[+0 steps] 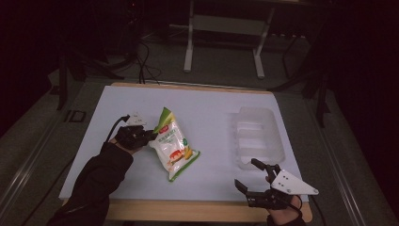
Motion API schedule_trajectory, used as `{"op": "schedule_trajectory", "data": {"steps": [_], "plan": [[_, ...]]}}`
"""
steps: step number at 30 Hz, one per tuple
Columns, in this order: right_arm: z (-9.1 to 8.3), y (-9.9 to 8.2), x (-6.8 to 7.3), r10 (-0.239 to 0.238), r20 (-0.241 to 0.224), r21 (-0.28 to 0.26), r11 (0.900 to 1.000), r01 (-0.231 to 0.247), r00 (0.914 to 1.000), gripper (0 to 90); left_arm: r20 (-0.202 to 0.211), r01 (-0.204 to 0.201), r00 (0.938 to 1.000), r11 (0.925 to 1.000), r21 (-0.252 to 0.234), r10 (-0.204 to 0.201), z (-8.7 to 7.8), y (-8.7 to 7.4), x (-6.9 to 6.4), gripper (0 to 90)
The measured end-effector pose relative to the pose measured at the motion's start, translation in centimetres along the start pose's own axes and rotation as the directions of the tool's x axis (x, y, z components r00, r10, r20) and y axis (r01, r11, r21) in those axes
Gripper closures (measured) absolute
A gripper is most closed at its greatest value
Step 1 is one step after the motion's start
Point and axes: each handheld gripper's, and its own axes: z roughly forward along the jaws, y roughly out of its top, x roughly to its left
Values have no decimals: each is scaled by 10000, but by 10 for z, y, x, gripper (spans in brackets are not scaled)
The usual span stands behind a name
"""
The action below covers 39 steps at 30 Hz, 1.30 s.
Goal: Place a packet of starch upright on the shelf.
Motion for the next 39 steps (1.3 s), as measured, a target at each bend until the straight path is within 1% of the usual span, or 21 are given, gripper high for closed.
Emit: {"op": "schedule_trajectory", "data": {"steps": [7,8,9,11,16,17,19,20,21,23,24,25,29,30,31,32,34,35,37,38,39], "plan": [[-1,1,-1,40,63,-64,10000,-39,10000,149,109,-652,9978,9973,-353,656,-9,17,-22,829],[-1,1,-2,45,74,-90,10000,-44,10000,149,61,-934,9956,9950,-348,936,-10,20,-26,830],[-1,1,-2,45,74,-90,10000,-44,10000,149,61,-934,9956,9950,-348,936,-10,20,-26,829],[-2,1,-3,101,125,-129,9999,-100,9999,149,40,-1333,9910,9896,-542,1337,-13,29,-38,830],[-3,1,-4,151,55,-126,9998,-150,9999,180,148,-1912,9811,9779,-850,1931,-16,42,-52,830],[-3,1,-4,156,70,-86,9998,-155,9999,180,244,-1966,9796,9763,-903,1996,-17,44,-53,830],[-2,1,-6,205,55,94,9997,-205,9998,180,164,-2200,9747,9695,-1079,2230,-19,48,-56,831],[-1,0,-6,223,56,202,9995,-224,9997,180,333,-2359,9699,9649,-1157,2411,-20,50,-57,831],[-1,0,-6,224,77,215,9995,-226,9997,180,210,-2522,9663,9600,-1213,2565,-22,51,-59,831],[-1,1,-7,291,43,244,9993,-292,9996,180,285,-2713,9604,9532,-1332,2773,-25,54,-60,831],[-2,1,-8,301,52,194,9994,-302,9995,186,243,-2691,9611,9524,-1435,2752,-27,56,-60,831],[-3,2,-9,315,56,128,9994,-316,9995,199,396,-2717,9591,9507,-1495,2803,-29,57,-60,831],[-6,8,-12,380,98,-18,9993,-380,9992,199,108,-3159,9458,9273,-2008,3246,-37,62,-65,832],[-6,10,-13,430,104,-93,9990,-429,9990,199,193,-3259,9409,9195,-2201,3381,-39,63,-67,832],[-7,12,-15,514,63,-128,9986,-513,9987,198,37,-3475,9335,9069,-2383,3587,-42,64,-70,832],[-8,14,-16,592,77,-234,9980,-590,9982,199,151,-3469,9318,9018,-2578,3628,-44,66,-71,832],[-10,20,-19,705,18,-376,9968,-704,9975,198,180,-3635,9221,8811,-3026,3866,-49,68,-75,831],[-11,23,-21,644,71,-448,9969,-640,9979,198,381,-3581,9207,8796,-3132,3884,-52,71,-75,832],[-11,31,-23,501,89,-568,9972,-495,9987,198,409,-3607,9169,8679,-3417,3971,-56,74,-77,833],[-11,34,-24,427,118,-636,9971,-419,9990,198,590,-3581,9138,8657,-3497,4018,-58,76,-78,833],[-10,38,-26,334,83,-653,9973,-328,9994,198,556,-3615,9118,8595,-3615,4069,-60,78,-80,833]]}}
